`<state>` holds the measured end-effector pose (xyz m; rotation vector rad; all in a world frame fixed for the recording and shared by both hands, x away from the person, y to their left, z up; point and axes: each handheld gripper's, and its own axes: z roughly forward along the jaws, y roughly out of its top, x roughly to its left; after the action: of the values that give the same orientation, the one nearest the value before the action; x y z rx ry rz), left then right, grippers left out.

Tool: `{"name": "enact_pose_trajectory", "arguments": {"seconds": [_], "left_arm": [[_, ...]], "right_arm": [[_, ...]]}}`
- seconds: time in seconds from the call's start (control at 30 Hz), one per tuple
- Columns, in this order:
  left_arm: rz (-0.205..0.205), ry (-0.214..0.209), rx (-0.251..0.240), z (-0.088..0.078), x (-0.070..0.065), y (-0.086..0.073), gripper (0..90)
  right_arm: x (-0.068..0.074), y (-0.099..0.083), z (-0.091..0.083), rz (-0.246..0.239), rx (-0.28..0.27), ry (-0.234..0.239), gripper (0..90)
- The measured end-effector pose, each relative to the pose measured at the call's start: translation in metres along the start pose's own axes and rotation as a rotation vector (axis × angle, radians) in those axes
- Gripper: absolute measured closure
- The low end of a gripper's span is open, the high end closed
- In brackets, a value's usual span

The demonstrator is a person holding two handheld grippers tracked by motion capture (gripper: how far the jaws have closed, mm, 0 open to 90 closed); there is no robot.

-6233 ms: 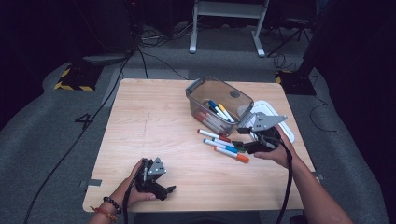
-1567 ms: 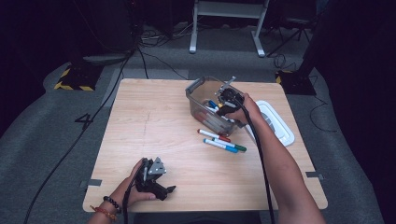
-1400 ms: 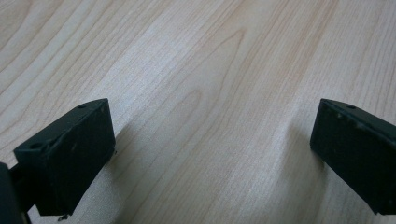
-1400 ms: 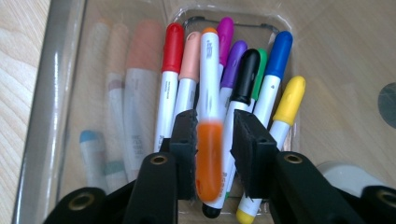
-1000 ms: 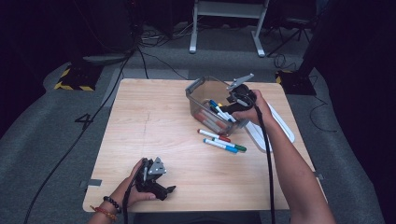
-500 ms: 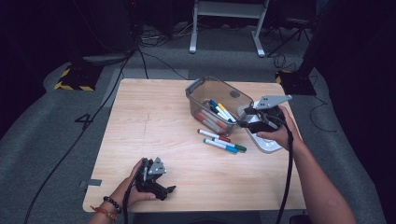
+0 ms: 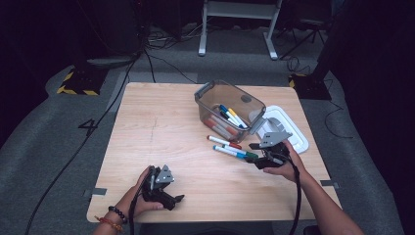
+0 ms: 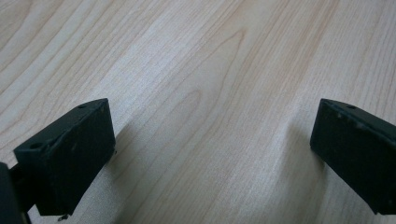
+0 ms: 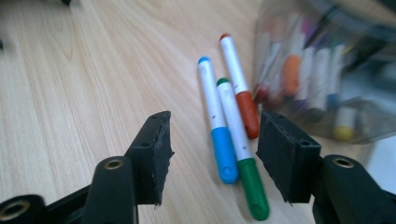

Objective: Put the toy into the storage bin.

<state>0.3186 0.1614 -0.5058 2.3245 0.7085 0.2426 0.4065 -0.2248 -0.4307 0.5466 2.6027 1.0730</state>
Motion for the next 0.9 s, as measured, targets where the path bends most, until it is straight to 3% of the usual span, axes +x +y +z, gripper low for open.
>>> {"name": "enact_pose_trajectory", "arguments": {"seconds": [0.1, 0.3, 0.37, 0.6, 0.7, 0.9], "left_arm": [[-0.001, 0.0, 0.001, 0.0, 0.0, 0.0, 0.2], [0.0, 0.0, 0.0, 0.0, 0.0, 0.0, 0.2], [-0.001, 0.0, 0.001, 0.0, 0.0, 0.0, 0.2], [0.0, -0.001, 0.0, 0.0, 0.0, 0.0, 0.2], [0.0, -0.002, 0.001, 0.0, 0.0, 0.0, 0.1], [0.001, -0.002, 0.001, 0.0, 0.0, 0.0, 0.2]], "right_arm": [[0.0, -0.004, 0.013, 0.008, 0.01, 0.02, 43.4], [-0.004, -0.014, 0.042, 0.019, 0.053, 0.007, 43.7], [-0.004, -0.015, 0.047, 0.002, 0.062, -0.003, 44.5], [-0.001, -0.017, 0.058, -0.005, 0.092, 0.026, 46.5], [0.002, -0.016, 0.061, -0.001, 0.092, 0.047, 49.2], [0.006, -0.012, 0.069, 0.013, 0.097, 0.11, 62.9]]}}
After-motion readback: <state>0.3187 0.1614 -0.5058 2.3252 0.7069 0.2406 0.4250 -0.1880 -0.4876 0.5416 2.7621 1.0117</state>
